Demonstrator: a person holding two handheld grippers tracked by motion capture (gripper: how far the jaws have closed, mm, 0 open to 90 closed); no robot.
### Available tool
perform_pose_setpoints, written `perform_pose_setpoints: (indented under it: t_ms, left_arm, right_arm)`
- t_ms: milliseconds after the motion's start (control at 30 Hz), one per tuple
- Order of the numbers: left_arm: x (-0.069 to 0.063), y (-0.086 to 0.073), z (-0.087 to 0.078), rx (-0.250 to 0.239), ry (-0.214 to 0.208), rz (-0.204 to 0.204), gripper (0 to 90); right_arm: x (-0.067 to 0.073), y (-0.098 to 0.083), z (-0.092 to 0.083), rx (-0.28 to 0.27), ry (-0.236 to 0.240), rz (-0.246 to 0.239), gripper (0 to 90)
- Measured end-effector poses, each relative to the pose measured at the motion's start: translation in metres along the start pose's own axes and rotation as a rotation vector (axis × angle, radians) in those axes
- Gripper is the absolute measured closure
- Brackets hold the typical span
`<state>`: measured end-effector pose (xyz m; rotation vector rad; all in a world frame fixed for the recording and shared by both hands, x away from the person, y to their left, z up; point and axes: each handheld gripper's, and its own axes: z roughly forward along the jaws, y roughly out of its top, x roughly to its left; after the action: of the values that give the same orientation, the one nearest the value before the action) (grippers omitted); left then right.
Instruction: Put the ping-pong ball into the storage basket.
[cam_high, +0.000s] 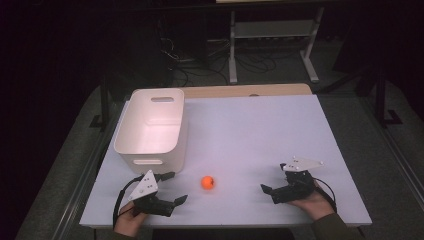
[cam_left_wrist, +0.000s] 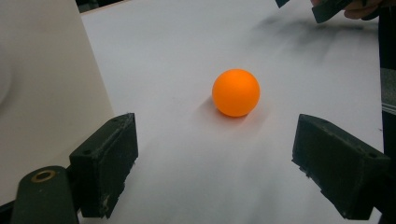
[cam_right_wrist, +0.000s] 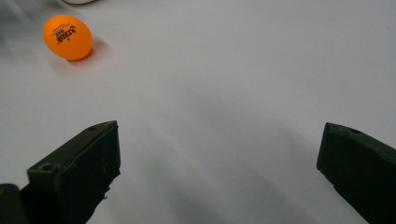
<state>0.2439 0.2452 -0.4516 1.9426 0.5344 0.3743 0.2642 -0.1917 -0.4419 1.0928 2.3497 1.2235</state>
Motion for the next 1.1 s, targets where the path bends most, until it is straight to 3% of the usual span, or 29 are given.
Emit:
perform_pose_setpoints:
  t_ms: [1100]
  left_arm:
    - [0.000, 0.000, 0.001, 0.010, -0.002, 0.002, 14.1]
  right_arm:
    - [0.006, 0.010, 0.000, -0.003, 0.014, -0.024, 0.0]
